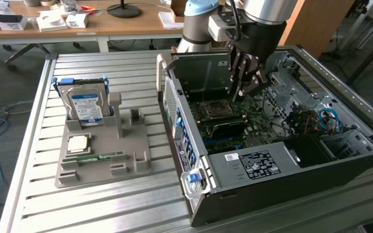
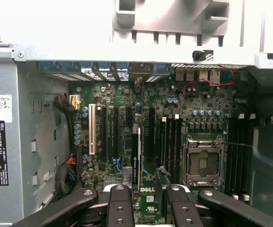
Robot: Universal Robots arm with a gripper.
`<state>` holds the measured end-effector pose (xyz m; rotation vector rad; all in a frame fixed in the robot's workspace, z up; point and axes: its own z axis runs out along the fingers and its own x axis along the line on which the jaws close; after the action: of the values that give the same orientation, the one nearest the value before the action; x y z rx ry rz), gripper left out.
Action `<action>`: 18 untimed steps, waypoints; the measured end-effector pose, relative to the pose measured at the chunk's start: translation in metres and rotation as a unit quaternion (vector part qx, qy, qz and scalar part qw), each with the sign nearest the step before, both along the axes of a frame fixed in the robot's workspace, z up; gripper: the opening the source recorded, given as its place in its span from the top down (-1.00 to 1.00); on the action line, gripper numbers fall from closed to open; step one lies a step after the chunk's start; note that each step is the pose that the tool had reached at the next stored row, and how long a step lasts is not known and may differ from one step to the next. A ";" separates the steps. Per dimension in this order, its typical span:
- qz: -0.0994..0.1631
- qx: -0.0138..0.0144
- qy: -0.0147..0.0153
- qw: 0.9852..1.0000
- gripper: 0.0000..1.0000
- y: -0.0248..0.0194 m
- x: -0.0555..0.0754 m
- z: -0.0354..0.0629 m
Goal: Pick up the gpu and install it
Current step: 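Insert the gpu into the slot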
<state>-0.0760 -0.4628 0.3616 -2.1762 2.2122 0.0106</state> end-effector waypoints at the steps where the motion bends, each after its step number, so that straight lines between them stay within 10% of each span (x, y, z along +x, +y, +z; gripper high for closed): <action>1: 0.000 0.000 0.000 1.000 0.33 0.0000 0.000 0.0000; 18: 0.000 0.000 0.000 1.000 0.33 0.0000 0.000 0.0091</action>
<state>-0.0760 -0.4628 0.3706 -2.1763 2.2123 0.0106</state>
